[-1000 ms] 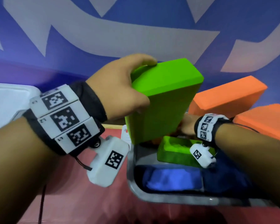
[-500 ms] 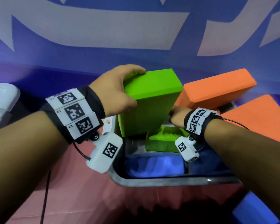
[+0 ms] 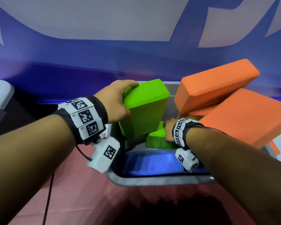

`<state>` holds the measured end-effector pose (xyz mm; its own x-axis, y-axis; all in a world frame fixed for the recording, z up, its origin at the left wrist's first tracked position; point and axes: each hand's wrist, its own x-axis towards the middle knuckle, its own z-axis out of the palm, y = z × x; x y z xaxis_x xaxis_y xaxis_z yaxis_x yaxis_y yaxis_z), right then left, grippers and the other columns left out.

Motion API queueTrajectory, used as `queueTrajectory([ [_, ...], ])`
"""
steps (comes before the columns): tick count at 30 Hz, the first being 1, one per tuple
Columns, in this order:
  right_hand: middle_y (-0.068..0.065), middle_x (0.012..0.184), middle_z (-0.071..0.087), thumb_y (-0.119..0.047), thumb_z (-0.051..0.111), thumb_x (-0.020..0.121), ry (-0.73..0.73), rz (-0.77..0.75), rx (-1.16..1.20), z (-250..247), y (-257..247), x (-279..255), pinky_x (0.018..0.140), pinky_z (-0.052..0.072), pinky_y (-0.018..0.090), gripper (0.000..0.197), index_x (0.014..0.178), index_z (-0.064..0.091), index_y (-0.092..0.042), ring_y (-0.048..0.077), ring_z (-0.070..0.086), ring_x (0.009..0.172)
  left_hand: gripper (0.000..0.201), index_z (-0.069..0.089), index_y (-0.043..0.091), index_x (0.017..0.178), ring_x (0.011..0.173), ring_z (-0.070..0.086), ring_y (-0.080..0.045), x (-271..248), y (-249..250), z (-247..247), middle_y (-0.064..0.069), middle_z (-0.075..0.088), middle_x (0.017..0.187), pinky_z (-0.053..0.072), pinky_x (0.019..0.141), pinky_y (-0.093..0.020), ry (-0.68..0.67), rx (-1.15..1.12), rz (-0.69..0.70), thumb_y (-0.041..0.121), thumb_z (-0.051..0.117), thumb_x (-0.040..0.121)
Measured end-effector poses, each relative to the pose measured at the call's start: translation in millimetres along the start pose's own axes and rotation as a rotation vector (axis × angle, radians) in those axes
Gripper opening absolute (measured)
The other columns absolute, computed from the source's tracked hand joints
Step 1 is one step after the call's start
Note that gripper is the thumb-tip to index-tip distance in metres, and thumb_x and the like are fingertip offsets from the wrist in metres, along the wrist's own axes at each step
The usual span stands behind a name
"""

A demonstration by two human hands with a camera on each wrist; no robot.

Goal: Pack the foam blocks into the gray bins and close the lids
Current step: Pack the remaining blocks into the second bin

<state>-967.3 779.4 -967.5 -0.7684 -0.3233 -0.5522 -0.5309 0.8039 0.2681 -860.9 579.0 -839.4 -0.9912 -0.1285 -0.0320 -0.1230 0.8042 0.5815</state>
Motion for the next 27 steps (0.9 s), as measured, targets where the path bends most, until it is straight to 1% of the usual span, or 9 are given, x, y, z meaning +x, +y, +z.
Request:
queueTrajectory([
  [4, 0.008, 0.133, 0.046, -0.044, 0.075, 0.069, 0.028, -0.022, 0.074, 17, -9, 17, 0.096, 0.044, 0.043, 0.092, 0.144, 0.030, -0.018, 0.034, 0.046, 0.123, 0.092, 0.040, 0.035, 0.143, 0.119, 0.051, -0.017, -5, -2, -1, 0.004, 0.045, 0.140, 0.038, 0.088, -0.019, 0.010, 0.025, 0.015, 0.006, 0.079, 0.064],
  [8, 0.011, 0.135, 0.047, -0.029, 0.059, 0.089, 0.019, -0.045, 0.102, 13, -11, 19, 0.103, 0.039, 0.049, 0.053, 0.137, 0.043, -0.018, 0.035, 0.043, 0.126, 0.092, 0.041, 0.034, 0.143, 0.121, 0.050, -0.015, -6, -3, -1, 0.004, 0.045, 0.140, 0.034, 0.089, -0.016, 0.017, 0.030, 0.034, 0.006, 0.078, 0.064],
  [12, 0.018, 0.140, 0.048, -0.025, 0.075, 0.081, -0.019, -0.055, 0.058, -8, 16, 2, 0.103, 0.039, 0.039, 0.065, 0.136, 0.047, -0.003, 0.034, 0.047, 0.129, 0.089, 0.045, 0.035, 0.139, 0.112, 0.054, -0.016, -1, 2, -17, 0.003, 0.049, 0.135, 0.041, 0.087, -0.020, 0.096, -0.026, 0.047, 0.008, 0.078, 0.061],
  [16, 0.006, 0.101, 0.064, -0.041, 0.077, 0.073, -0.093, -0.082, -0.022, -23, 31, -15, 0.089, 0.052, 0.032, 0.054, 0.114, 0.055, -0.015, 0.026, 0.062, 0.095, 0.080, 0.053, 0.044, 0.125, 0.095, 0.060, -0.015, 5, 16, -34, 0.010, 0.059, 0.120, 0.053, 0.081, -0.029, 0.172, -0.163, 0.015, 0.022, 0.065, 0.049],
  [18, 0.000, 0.092, 0.065, -0.048, 0.076, 0.066, -0.103, -0.120, -0.095, -22, 34, -25, 0.081, 0.056, 0.035, 0.065, 0.117, 0.051, -0.016, 0.023, 0.064, 0.085, 0.075, 0.055, 0.047, 0.115, 0.084, 0.061, -0.015, 7, 20, -37, 0.012, 0.061, 0.112, 0.056, 0.071, -0.031, 0.193, -0.244, -0.003, 0.018, 0.058, 0.046],
  [22, -0.005, 0.073, 0.047, -0.041, 0.077, 0.074, -0.036, -0.145, -0.009, -33, 47, -49, 0.073, 0.051, 0.029, 0.037, 0.092, 0.051, -0.021, 0.021, 0.056, 0.081, 0.068, 0.056, 0.039, 0.111, 0.083, 0.058, -0.016, 10, 22, -39, 0.011, 0.060, 0.102, 0.050, 0.064, -0.027, 0.245, -0.308, -0.030, 0.015, 0.052, 0.048],
  [23, -0.005, 0.076, 0.050, -0.040, 0.078, 0.071, -0.014, -0.155, 0.004, -33, 52, -51, 0.073, 0.051, 0.029, 0.043, 0.099, 0.054, -0.019, 0.021, 0.056, 0.081, 0.066, 0.056, 0.039, 0.110, 0.082, 0.058, -0.016, 10, 21, -40, 0.012, 0.058, 0.097, 0.050, 0.064, -0.027, 0.259, -0.332, -0.045, 0.014, 0.052, 0.049],
  [25, -0.001, 0.096, 0.062, -0.039, 0.081, 0.058, 0.032, -0.175, 0.119, -29, 64, -55, 0.079, 0.054, 0.033, 0.081, 0.126, 0.041, -0.021, 0.023, 0.061, 0.088, 0.065, 0.055, 0.042, 0.106, 0.081, 0.057, -0.015, 11, 17, -42, 0.015, 0.056, 0.090, 0.052, 0.065, -0.030, 0.278, -0.373, -0.077, 0.013, 0.052, 0.048],
  [27, 0.000, 0.102, 0.063, -0.033, 0.083, 0.053, 0.087, -0.190, 0.239, -24, 79, -63, 0.078, 0.051, 0.031, 0.090, 0.127, 0.034, -0.022, 0.022, 0.061, 0.091, 0.065, 0.054, 0.042, 0.105, 0.081, 0.057, -0.016, 10, 15, -44, 0.014, 0.055, 0.091, 0.054, 0.065, -0.034, 0.290, -0.400, -0.088, 0.012, 0.053, 0.047],
])
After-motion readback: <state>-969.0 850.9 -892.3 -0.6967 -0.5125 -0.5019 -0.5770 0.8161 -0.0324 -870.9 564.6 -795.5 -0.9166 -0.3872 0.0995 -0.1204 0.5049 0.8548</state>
